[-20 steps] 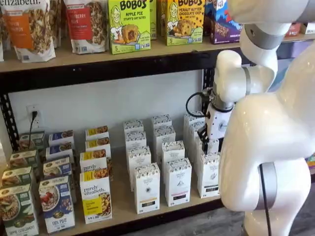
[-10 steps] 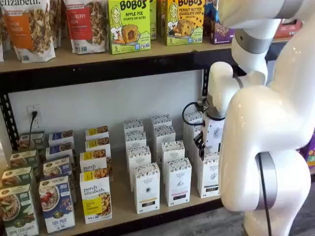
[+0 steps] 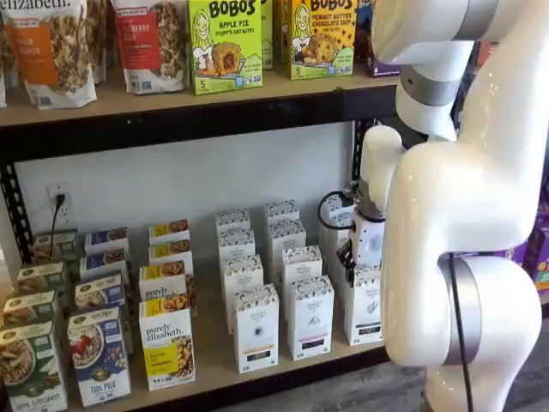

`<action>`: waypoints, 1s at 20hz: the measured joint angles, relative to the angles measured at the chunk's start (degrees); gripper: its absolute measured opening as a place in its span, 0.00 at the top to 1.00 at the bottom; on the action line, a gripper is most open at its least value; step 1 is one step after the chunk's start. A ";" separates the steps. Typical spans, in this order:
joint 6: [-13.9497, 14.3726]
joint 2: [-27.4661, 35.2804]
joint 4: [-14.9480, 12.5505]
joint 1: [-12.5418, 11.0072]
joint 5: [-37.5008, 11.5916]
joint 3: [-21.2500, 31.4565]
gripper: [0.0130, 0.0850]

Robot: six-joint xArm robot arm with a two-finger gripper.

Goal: Pick up the white box with a green strip in the middle, on the bottom shelf, the sixth box from the left

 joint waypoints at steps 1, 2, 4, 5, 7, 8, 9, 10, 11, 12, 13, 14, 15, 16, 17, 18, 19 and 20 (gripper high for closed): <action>0.46 1.05 -0.80 -0.32 -0.09 -0.92 0.00; 0.61 2.11 -1.25 -0.61 -0.18 -1.84 0.00; 0.43 4.17 -1.62 -1.13 -0.28 -3.70 0.00; 0.37 5.72 -2.00 -1.53 -0.26 -5.17 0.00; -1.40 8.77 -0.83 -2.15 -0.47 -8.04 0.00; -2.30 9.97 -0.12 -2.37 -0.50 -9.18 0.00; -3.40 11.14 0.80 -2.58 -0.51 -10.30 0.00; -4.27 12.12 1.49 -2.77 -0.43 -11.32 0.00; -5.04 13.42 2.00 -3.03 -0.24 -12.65 0.00; -5.67 14.81 2.36 -3.31 -0.06 -14.10 0.00; -6.31 16.28 2.74 -3.58 0.20 -15.63 0.00; -6.54 17.61 2.70 -3.85 0.34 -17.04 0.00; -6.65 18.59 2.59 -4.06 0.38 -18.07 0.00; -6.81 19.42 2.56 -4.23 0.44 -18.98 0.00; -7.17 20.24 2.75 -4.39 0.44 -19.88 0.00; -7.87 21.20 3.29 -4.56 0.37 -20.95 0.00; -8.31 22.02 3.61 -4.72 0.34 -21.92 0.00; -8.70 22.77 3.88 -4.86 0.37 -22.83 0.00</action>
